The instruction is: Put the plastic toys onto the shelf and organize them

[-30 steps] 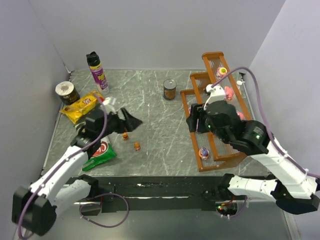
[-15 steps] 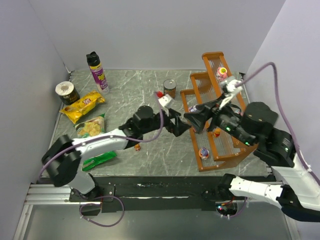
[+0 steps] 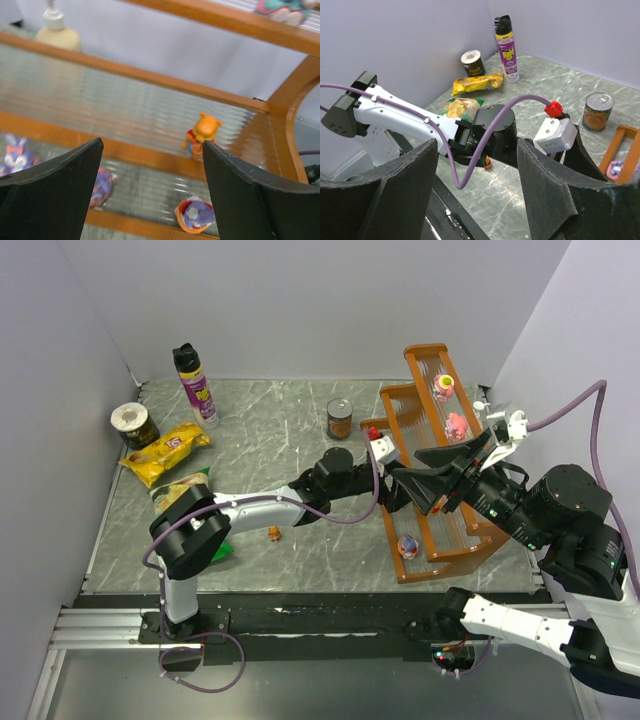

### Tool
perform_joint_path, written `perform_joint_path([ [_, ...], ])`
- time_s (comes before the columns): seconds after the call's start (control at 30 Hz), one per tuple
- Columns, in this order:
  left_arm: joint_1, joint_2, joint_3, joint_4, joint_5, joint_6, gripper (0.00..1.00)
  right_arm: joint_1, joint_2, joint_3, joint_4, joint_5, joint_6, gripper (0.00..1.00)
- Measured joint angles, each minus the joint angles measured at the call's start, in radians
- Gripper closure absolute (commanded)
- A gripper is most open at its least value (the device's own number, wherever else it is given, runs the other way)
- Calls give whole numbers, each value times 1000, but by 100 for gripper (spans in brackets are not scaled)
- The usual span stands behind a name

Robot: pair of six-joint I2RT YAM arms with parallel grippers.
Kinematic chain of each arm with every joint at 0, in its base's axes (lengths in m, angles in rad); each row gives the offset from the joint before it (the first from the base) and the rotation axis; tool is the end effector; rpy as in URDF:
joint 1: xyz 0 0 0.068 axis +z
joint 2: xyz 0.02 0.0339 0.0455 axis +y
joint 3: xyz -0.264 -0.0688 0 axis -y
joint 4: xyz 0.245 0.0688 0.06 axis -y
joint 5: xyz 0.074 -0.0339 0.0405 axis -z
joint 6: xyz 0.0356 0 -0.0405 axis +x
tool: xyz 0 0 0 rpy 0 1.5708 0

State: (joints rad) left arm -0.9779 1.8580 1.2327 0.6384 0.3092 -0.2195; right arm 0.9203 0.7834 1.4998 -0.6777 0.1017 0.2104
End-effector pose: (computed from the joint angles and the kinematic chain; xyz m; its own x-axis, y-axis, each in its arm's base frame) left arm 0.2349 -0.3680 0.2733 -0.2019 -0.0716 -0.9768 0.9386 0.2708 -0.2138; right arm 0.0560 0.0676 0.5102 -0.1296 0.1728 -0.9764 -0.7190 0.6617 0.2125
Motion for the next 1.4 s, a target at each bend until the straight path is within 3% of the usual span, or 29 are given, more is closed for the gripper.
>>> perform_joint_path([
  [0.37, -6, 66, 58, -14, 209, 100, 8, 0, -2, 0, -22, 37, 0, 29],
  [0.77, -11, 152, 134, -23, 282, 166, 8, 0, 2, -2, -40, 66, -18, 28],
  [1.4, -41, 245, 234, -46, 325, 150, 25, 0, 4, -36, -47, 89, -26, 27],
])
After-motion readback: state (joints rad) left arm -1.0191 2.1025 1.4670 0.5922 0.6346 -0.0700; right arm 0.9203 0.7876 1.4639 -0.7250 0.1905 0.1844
